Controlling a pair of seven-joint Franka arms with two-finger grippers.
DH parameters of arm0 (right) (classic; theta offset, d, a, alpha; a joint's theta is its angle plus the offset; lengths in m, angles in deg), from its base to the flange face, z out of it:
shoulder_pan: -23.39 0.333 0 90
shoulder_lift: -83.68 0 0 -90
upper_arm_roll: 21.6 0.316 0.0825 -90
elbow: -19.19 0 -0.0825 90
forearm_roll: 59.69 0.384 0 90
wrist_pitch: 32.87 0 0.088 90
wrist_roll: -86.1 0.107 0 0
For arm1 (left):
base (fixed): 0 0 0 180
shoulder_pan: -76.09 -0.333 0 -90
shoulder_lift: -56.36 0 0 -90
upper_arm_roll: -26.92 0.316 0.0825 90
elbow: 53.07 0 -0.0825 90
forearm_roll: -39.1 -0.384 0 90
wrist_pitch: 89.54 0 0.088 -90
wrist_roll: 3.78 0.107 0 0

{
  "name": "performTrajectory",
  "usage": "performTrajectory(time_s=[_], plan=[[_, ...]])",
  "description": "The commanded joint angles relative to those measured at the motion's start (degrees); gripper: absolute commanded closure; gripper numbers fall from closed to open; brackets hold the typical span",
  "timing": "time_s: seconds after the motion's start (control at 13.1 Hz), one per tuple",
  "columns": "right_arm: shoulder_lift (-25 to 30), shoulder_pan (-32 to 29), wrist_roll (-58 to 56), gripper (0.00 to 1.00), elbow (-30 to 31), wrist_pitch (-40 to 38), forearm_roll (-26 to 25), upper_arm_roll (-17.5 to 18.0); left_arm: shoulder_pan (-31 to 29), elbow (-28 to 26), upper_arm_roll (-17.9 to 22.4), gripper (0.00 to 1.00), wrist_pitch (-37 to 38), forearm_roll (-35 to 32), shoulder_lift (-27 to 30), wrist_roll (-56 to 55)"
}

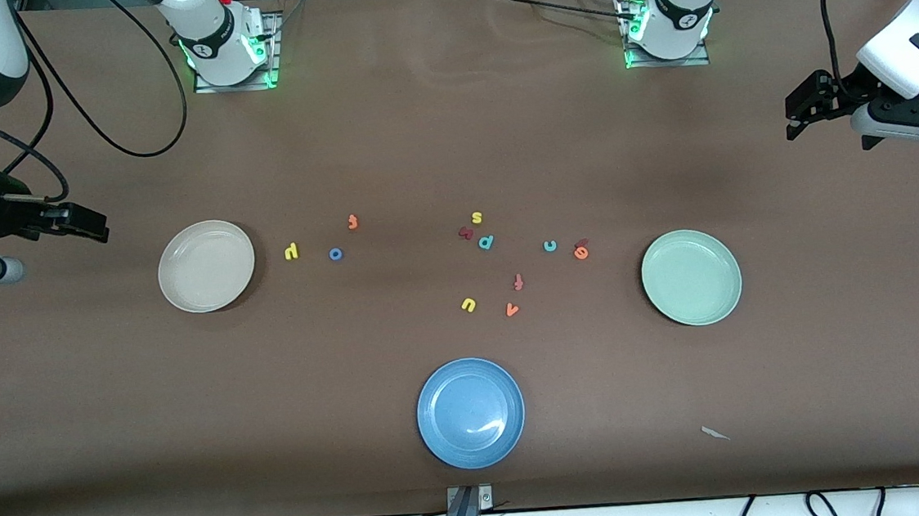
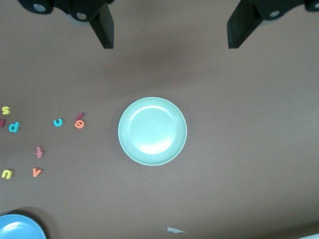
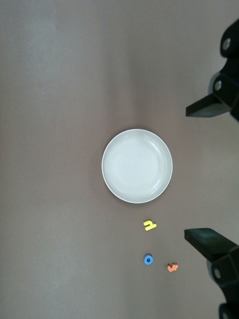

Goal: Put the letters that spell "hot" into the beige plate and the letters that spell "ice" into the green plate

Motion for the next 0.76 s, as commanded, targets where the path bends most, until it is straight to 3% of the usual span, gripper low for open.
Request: performTrajectory(time_s=[0.0, 0.69], plan=[[0.65, 0.25, -0.06, 0.02, 0.96, 0.58, 0.83, -0.06, 0.48, -0.81, -0.12, 0.0, 0.11, -2.02, 1.14, -0.96], [0.65, 0.25, -0.06, 0.01, 0.7, 0.32, 1.63, -0.14, 1.18, -1.33, -0.9, 0.0, 0.11, -3.15, 0.79, -0.7]])
